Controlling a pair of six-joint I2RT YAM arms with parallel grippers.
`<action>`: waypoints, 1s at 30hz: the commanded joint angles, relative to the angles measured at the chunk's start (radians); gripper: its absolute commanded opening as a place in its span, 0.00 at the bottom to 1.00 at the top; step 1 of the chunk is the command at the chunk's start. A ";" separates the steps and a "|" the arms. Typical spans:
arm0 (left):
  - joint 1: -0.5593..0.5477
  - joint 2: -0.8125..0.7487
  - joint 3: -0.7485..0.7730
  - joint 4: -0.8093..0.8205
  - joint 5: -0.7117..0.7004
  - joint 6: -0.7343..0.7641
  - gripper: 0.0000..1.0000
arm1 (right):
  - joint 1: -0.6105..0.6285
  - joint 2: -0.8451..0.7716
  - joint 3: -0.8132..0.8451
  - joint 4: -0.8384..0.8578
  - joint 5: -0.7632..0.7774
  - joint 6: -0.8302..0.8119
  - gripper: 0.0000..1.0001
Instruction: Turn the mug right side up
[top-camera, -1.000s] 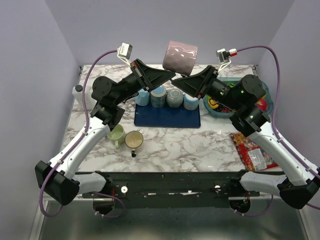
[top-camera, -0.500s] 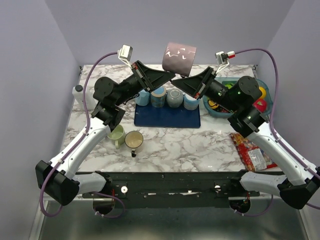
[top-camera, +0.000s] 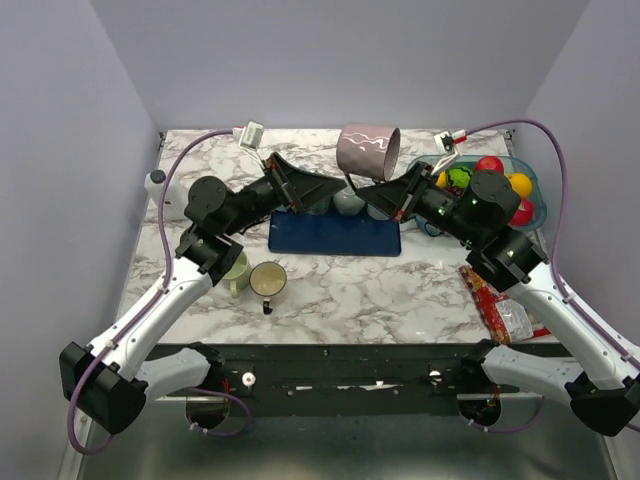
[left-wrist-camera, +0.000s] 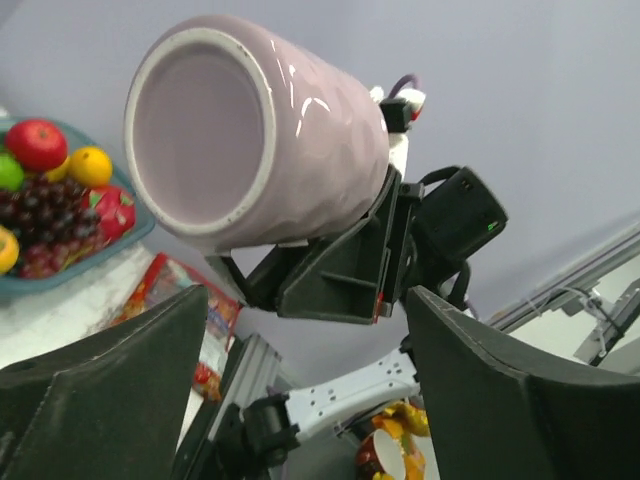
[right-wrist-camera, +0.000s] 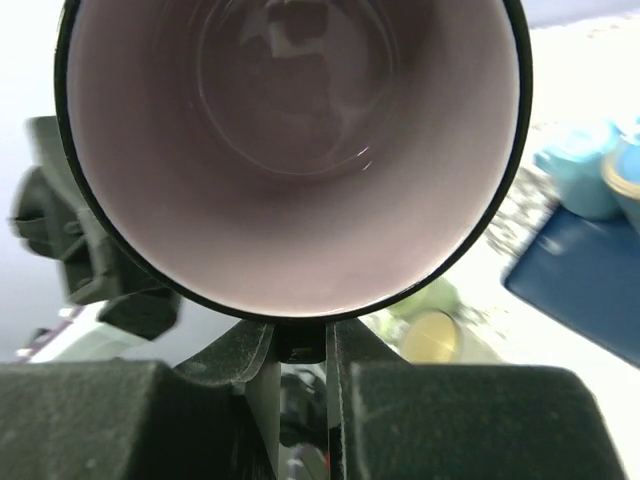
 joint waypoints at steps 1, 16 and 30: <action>-0.003 -0.058 -0.076 -0.155 -0.011 0.144 0.92 | -0.007 -0.056 -0.017 -0.120 0.093 -0.149 0.01; 0.002 -0.137 0.114 -0.946 -0.702 0.484 0.98 | 0.221 -0.037 -0.162 -0.501 0.344 -0.153 0.01; 0.005 -0.152 0.062 -1.066 -0.885 0.470 0.99 | 0.543 0.343 -0.092 -0.577 0.590 0.134 0.01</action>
